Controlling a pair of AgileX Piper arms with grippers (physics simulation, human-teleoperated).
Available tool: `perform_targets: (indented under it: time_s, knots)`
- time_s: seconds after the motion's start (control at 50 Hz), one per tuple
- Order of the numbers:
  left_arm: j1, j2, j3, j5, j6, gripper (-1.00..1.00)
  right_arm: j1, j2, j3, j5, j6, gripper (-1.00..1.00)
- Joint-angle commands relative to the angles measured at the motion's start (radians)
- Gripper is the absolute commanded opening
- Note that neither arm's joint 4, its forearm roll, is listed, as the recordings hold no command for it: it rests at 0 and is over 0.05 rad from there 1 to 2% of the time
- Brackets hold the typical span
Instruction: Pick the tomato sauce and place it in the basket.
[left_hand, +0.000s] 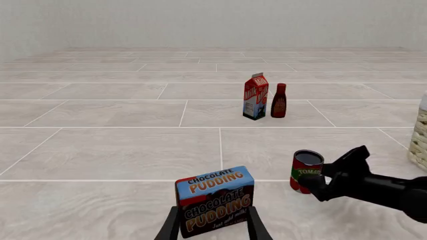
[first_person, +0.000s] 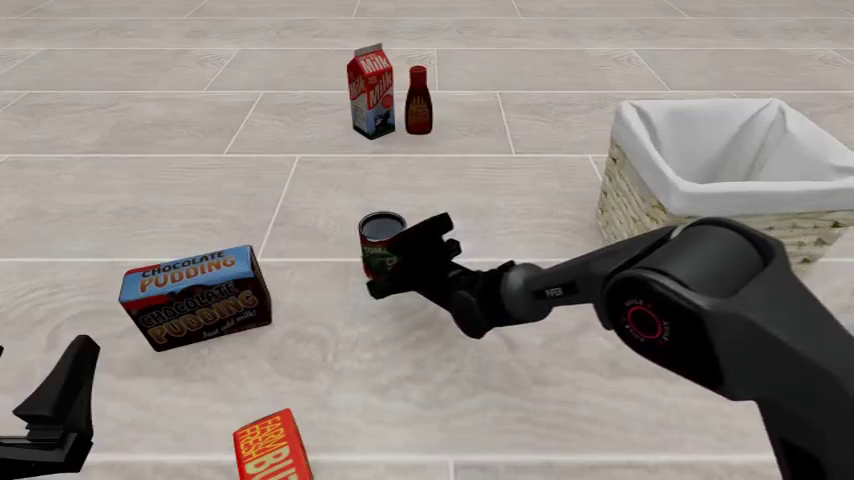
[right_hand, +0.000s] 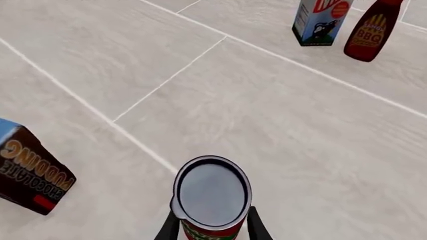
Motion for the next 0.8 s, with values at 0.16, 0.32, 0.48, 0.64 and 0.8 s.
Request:
perform_targets:
  time_s: [0.16, 0.32, 0.48, 0.64, 0.8]
  knots:
    - [0.0, 0.0, 0.0, 0.0, 0.0, 1.0, 0.006, -0.005, 0.005, -0.015, 0.014, -1.0]
    - [0.0, 0.0, 0.0, 0.0, 0.0, 1.0, 0.001, -0.065, 0.039, -0.007, 0.003, -1.0]
    - [0.0, 0.0, 0.0, 0.0, 0.0, 1.0, 0.0, -0.118, 0.071, 0.0, -0.007, -1.0]
    - [0.0, 0.0, 0.0, 0.0, 0.0, 1.0, 0.002, -0.184, 0.106, 0.014, -0.021, -1.0]
    - [0.0, 0.0, 0.0, 0.0, 0.0, 1.0, 0.003, -0.232, 0.132, 0.026, -0.034, -1.0]
